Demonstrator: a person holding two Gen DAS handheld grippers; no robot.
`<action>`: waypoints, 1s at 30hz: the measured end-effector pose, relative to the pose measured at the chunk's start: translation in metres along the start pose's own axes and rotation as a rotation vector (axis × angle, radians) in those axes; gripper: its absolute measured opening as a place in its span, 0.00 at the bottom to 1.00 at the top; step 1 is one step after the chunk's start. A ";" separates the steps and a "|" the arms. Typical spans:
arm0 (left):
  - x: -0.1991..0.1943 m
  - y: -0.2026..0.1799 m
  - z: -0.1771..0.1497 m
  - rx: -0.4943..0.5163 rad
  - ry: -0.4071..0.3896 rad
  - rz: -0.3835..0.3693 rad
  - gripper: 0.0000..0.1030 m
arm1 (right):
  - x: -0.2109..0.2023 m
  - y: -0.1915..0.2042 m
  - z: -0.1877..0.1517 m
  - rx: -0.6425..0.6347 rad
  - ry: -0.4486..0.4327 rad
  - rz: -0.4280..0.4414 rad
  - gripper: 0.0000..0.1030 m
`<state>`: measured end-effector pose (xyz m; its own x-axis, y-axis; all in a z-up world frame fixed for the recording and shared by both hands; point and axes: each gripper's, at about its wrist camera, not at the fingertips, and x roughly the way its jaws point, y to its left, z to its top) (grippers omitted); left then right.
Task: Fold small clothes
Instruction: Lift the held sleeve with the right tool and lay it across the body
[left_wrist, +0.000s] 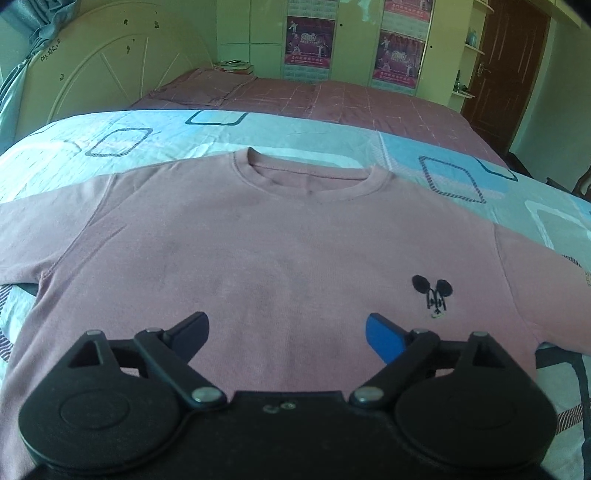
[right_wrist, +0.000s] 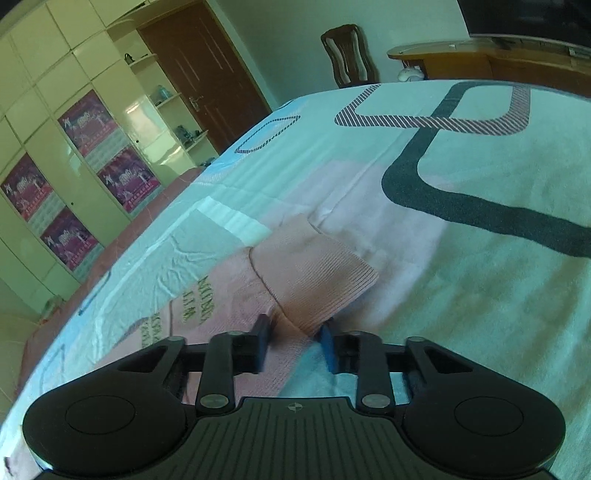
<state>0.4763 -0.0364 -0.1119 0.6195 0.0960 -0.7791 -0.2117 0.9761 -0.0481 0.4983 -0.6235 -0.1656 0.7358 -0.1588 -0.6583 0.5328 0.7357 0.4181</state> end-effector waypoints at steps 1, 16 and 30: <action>-0.001 0.008 0.000 -0.006 -0.009 -0.012 0.94 | 0.000 0.007 0.002 -0.042 0.008 -0.022 0.14; 0.020 0.128 0.016 -0.076 -0.010 -0.128 0.85 | -0.090 0.300 -0.175 -0.693 0.076 0.389 0.09; 0.014 0.207 0.028 -0.147 -0.026 -0.273 0.76 | -0.090 0.419 -0.361 -0.985 0.207 0.531 0.34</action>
<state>0.4620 0.1727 -0.1154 0.6875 -0.1587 -0.7087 -0.1407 0.9282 -0.3444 0.5045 -0.0629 -0.1574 0.6388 0.3721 -0.6734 -0.4532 0.8893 0.0616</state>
